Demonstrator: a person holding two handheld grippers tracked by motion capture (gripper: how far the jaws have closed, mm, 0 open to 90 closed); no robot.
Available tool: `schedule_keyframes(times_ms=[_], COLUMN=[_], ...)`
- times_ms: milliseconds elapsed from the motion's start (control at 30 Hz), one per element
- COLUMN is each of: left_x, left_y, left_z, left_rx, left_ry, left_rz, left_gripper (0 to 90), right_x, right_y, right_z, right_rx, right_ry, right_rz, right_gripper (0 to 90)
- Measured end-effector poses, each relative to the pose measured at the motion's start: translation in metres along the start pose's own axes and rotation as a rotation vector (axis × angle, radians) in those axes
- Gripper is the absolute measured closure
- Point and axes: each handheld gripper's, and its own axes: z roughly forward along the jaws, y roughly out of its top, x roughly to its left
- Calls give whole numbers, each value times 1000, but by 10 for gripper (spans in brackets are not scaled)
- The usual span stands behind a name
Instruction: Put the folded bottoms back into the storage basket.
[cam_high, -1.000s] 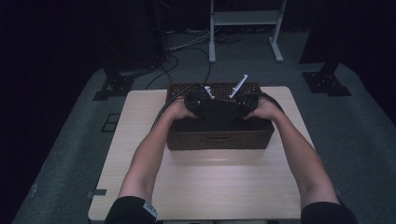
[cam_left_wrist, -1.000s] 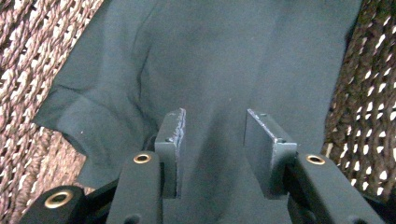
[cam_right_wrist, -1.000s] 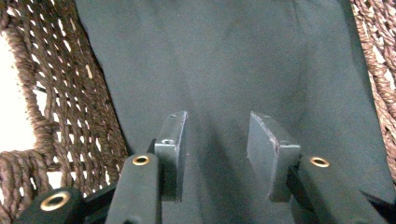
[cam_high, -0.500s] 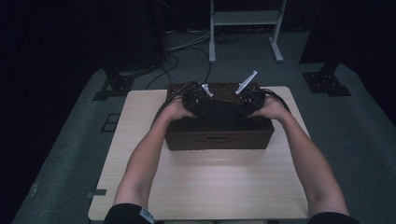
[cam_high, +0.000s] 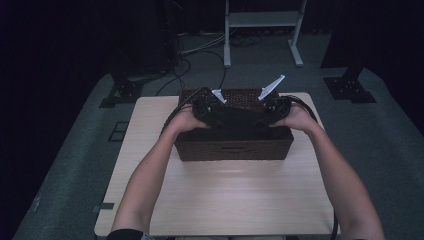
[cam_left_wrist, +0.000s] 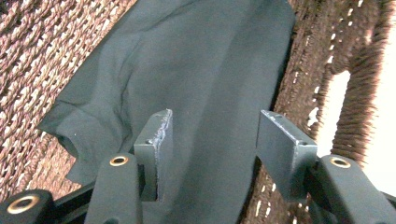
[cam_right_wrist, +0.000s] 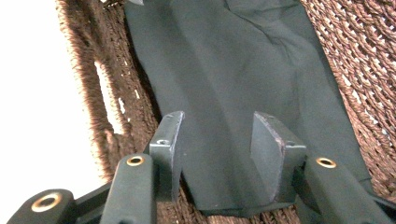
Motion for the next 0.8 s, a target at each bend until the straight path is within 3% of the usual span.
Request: schedule_keyframes(times_ms=[300, 533, 800], left_x=[-10, -18, -26], left_y=[-3, -8, -11], left_z=[-14, -21, -29], left_rx=[-35, -41, -77], left_ry=[-2, -6, -6], left_rz=[-3, 5, 4], left_gripper=[421, 401, 379], right_x=[13, 21, 31], right_y=[-5, -7, -15], right_z=[-11, -18, -27], right_rx=[-57, -69, -83], right_ry=[15, 12, 7], right_rz=[-9, -42, -41], right_gripper=[511, 496, 489])
